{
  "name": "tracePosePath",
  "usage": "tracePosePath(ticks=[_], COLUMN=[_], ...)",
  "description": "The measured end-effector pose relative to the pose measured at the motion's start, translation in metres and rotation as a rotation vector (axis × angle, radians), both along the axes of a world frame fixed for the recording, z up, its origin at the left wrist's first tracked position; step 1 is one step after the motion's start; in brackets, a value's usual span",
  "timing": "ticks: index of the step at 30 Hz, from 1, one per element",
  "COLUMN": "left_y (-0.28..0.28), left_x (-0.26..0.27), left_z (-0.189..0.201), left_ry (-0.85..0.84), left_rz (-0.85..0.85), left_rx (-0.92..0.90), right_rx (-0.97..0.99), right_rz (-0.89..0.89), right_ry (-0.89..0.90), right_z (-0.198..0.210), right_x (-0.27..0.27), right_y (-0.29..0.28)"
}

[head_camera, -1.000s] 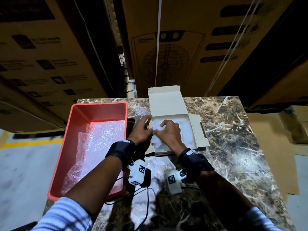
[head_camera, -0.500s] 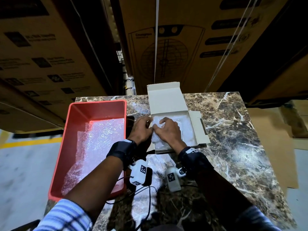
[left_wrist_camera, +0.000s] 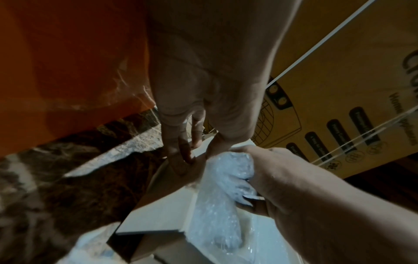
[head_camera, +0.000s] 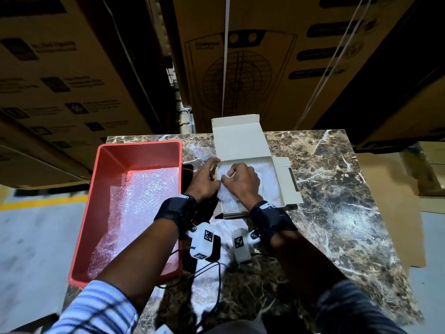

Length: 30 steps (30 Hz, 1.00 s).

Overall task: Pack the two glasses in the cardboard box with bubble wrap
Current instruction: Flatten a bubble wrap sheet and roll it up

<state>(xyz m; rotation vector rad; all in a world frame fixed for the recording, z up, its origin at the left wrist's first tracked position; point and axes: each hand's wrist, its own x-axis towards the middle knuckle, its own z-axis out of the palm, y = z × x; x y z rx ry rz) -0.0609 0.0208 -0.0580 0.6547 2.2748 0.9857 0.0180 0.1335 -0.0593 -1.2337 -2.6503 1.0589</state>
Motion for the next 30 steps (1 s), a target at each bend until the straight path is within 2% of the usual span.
tracePosePath(ticks=[10,12,14,17,20,25,30], left_y=[-0.002,-0.002,-0.002,-0.001,0.000,-0.002,-0.001], left_x=[0.002,0.003,0.004,0.005,0.006,0.009,0.009], left_z=[-0.001,0.000,0.003,0.004,0.005,0.008,0.006], left_ry=[-0.033,-0.023,-0.016,-0.008,0.010,-0.002,-0.021], left_rz=[0.024,0.029,0.028,0.024,0.019,0.031,0.042], left_rx=[0.011,0.007,-0.004,-0.034,-0.049,-0.048,-0.084], right_rx=[0.178,0.092,-0.085,-0.345,-0.424,-0.136,-0.073], right_rz=[0.135,0.090,0.042,0.069,0.069,0.176,0.094], right_ry=[0.023,0.024,0.026,0.013,0.019,-0.018,0.124], right_z=[-0.002,-0.002,0.003,0.010,0.009,-0.001,-0.010], right_x=[-0.003,0.002,0.010,0.023,0.026,0.024,0.034], right_y=[-0.010,-0.009,-0.001,0.005,0.004,-0.005,-0.019])
